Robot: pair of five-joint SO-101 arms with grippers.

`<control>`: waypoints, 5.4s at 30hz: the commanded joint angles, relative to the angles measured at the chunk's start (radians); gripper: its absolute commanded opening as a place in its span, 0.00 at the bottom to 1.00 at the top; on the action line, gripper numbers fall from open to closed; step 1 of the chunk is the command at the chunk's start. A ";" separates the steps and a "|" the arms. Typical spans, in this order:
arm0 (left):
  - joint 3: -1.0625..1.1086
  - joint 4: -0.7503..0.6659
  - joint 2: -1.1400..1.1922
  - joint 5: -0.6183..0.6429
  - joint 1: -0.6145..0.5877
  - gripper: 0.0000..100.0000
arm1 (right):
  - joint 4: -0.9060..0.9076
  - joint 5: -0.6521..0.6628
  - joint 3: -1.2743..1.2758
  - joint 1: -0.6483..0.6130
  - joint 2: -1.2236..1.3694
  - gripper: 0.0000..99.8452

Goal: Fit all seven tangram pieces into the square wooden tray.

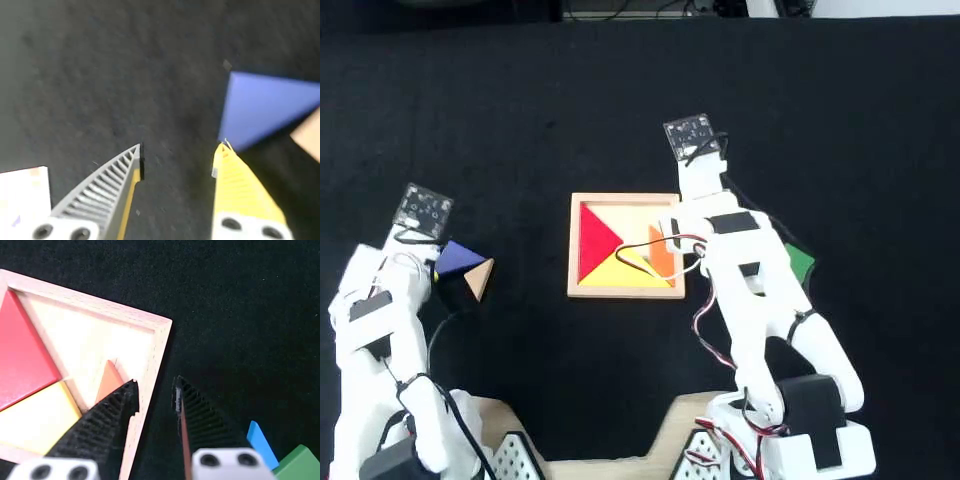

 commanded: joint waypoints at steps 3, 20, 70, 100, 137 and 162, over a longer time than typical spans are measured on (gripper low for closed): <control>-0.048 -0.143 0.130 0.126 0.074 0.24 | -0.020 0.005 0.001 0.008 -0.044 0.12; -0.493 -0.130 0.535 0.299 0.196 0.23 | -0.021 0.068 0.025 -0.051 -0.044 0.12; -0.647 0.557 0.293 0.496 0.410 0.24 | -0.021 0.115 0.027 -0.051 -0.044 0.12; -0.377 0.325 0.362 0.216 0.381 0.23 | -0.020 0.117 -0.021 -0.052 0.061 0.12; -0.722 0.624 0.227 0.540 0.283 0.23 | 0.143 0.110 -0.194 -0.146 0.035 0.12; 0.401 0.884 -1.300 0.618 -0.189 0.24 | 0.790 -0.083 -1.508 -0.598 0.967 0.25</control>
